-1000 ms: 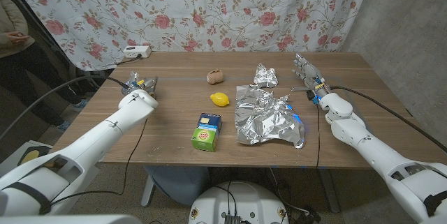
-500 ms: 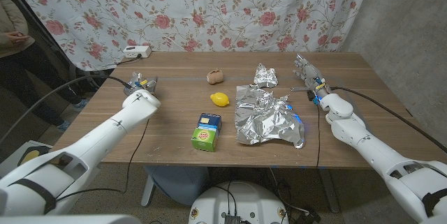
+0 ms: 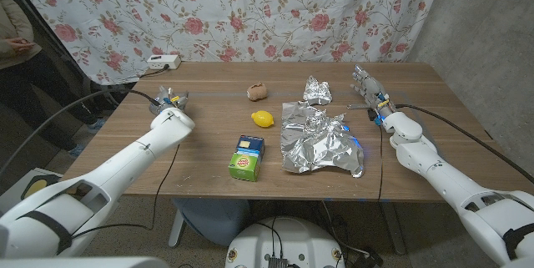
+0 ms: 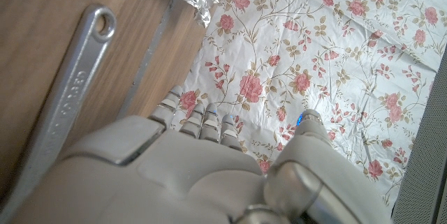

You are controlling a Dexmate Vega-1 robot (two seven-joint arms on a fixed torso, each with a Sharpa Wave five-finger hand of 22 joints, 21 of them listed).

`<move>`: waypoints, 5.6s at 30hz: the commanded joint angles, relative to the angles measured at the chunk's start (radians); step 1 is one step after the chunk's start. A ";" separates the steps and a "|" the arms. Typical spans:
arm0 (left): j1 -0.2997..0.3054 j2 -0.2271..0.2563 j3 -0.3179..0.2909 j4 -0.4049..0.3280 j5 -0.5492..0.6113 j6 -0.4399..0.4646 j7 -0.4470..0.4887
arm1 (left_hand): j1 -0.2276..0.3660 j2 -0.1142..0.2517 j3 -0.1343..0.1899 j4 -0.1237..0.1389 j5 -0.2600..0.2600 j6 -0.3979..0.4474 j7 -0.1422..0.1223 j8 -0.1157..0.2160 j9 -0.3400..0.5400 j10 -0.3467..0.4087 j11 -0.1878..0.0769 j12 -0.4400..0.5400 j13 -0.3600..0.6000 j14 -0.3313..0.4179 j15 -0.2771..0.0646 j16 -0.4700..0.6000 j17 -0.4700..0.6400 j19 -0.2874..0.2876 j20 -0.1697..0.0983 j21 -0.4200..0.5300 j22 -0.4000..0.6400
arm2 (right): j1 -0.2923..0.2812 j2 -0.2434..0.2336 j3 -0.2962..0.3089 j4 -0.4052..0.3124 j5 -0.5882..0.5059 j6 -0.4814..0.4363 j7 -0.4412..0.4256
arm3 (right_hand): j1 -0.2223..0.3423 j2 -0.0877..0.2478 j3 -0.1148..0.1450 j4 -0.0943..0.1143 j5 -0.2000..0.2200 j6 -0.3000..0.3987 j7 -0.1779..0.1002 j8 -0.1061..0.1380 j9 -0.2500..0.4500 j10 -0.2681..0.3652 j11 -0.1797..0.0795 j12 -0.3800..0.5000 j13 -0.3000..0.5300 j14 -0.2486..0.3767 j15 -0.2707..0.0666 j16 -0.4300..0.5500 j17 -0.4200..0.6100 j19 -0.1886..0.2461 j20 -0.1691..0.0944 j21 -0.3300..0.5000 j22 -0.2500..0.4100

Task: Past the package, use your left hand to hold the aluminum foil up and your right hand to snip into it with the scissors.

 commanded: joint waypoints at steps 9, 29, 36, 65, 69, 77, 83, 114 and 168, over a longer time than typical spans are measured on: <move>-0.016 -0.027 0.011 0.046 0.014 0.003 0.007 | 0.009 0.008 -0.007 0.000 0.003 0.001 0.007 0.007 0.001 0.015 -0.002 -0.002 0.005 0.007 0.007 0.005 0.006 -0.001 0.007 0.003 0.003 | 0.000 -0.005 0.001 0.008 0.003 -0.006 0.002 | 0.006 0.002 0.003 0.007 0.001 0.003 0.003 0.002 0.002 0.004 -0.001 0.001 0.001 0.001 0.005 0.009 0.002 0.004 0.004 0.007 0.003; -0.039 -0.049 0.030 0.099 0.015 -0.013 0.004 | 0.015 0.016 -0.008 -0.001 0.004 0.007 0.012 0.008 0.001 0.020 -0.006 -0.002 0.010 0.009 0.004 0.006 0.005 0.001 0.008 0.004 0.004 | 0.012 0.000 -0.002 0.031 0.002 -0.004 0.007 | 0.006 0.002 0.002 0.007 0.001 0.003 0.003 0.002 0.002 0.003 0.001 0.001 0.001 0.001 0.006 0.008 0.002 0.004 0.005 0.007 0.003; -0.045 -0.059 0.034 0.121 0.011 -0.014 0.002 | 0.015 0.019 -0.009 -0.001 0.004 0.010 0.012 0.009 0.001 0.026 -0.005 0.000 0.011 0.011 0.003 0.007 0.005 0.002 0.008 0.004 0.004 | 0.018 0.004 -0.003 0.046 0.003 -0.001 0.011 | 0.005 0.002 0.002 0.007 0.001 0.003 0.002 0.002 0.002 0.004 -0.001 0.001 0.001 0.001 0.005 0.008 0.002 0.004 0.003 0.007 0.003; -0.087 -0.089 0.075 0.196 0.022 -0.016 -0.002 | 0.020 0.029 -0.013 -0.003 0.007 0.019 0.013 0.009 0.001 0.047 -0.013 0.002 0.019 0.017 0.000 0.010 0.005 0.004 0.005 0.005 0.004 | 0.043 0.021 -0.003 0.110 0.011 0.016 0.031 | 0.000 0.002 0.000 0.010 0.000 0.004 0.001 0.002 0.002 0.003 -0.001 0.000 0.001 0.001 0.004 0.009 0.002 0.003 0.003 0.006 0.003; -0.088 -0.092 0.074 0.198 0.020 -0.015 -0.001 | 0.026 0.029 -0.016 -0.006 0.008 0.024 0.011 0.010 0.001 0.052 -0.017 0.002 0.023 0.019 -0.003 0.009 0.004 0.005 0.002 0.005 0.004 | 0.045 0.023 -0.002 0.117 0.013 0.018 0.033 | 0.000 0.003 0.000 0.010 0.000 0.004 0.003 0.002 0.002 0.003 -0.001 0.001 0.001 0.001 0.003 0.009 0.002 0.003 0.002 0.006 0.003; -0.077 -0.089 0.070 0.187 0.016 -0.006 0.003 | 0.042 0.024 -0.017 -0.013 0.011 0.038 0.005 0.012 0.001 0.099 -0.033 0.015 0.028 0.032 -0.015 0.013 0.001 0.008 -0.006 0.006 0.003 | 0.051 0.024 -0.003 0.127 0.012 0.025 0.042 | -0.001 0.003 -0.001 0.011 0.000 0.004 0.002 0.002 0.002 0.002 0.000 0.000 0.001 0.001 0.004 0.009 0.002 0.004 0.002 0.006 0.003; -0.075 -0.089 0.070 0.187 0.016 -0.005 0.006 | 0.060 0.029 -0.013 -0.016 0.017 0.048 0.010 0.013 0.001 0.128 -0.039 0.023 0.033 0.046 -0.020 0.016 0.000 0.013 -0.005 0.007 0.003 | 0.055 0.027 -0.005 0.137 0.012 0.029 0.048 | -0.002 0.003 -0.001 0.011 0.000 0.004 0.001 0.002 0.002 0.003 -0.001 0.001 0.001 0.001 0.004 0.009 0.003 0.004 0.002 0.006 0.003; -0.091 -0.111 0.095 0.220 0.020 -0.022 -0.005 | 0.229 0.034 0.003 -0.010 0.073 0.115 0.001 0.013 -0.002 0.358 -0.086 0.114 0.082 0.161 -0.111 0.040 0.010 0.029 -0.027 0.007 0.001 | 0.060 0.025 0.000 0.145 0.018 0.026 0.048 | -0.004 0.005 -0.001 0.012 0.000 0.005 0.002 0.002 0.002 0.003 -0.001 0.001 0.001 0.001 0.004 0.009 0.003 0.004 0.001 0.007 0.003; -0.059 -0.082 0.090 0.151 0.074 -0.006 0.022 | 0.275 0.025 0.006 -0.024 0.202 0.303 -0.022 -0.007 -0.001 0.445 -0.089 0.322 0.206 0.284 -0.173 0.070 0.102 0.016 -0.032 0.004 0.000 | 0.039 0.024 0.000 0.098 0.015 0.011 0.017 | -0.001 0.009 0.000 0.010 0.001 0.003 0.002 0.001 0.002 -0.013 -0.004 -0.005 0.001 0.000 0.002 0.008 0.002 0.000 0.006 0.005 0.003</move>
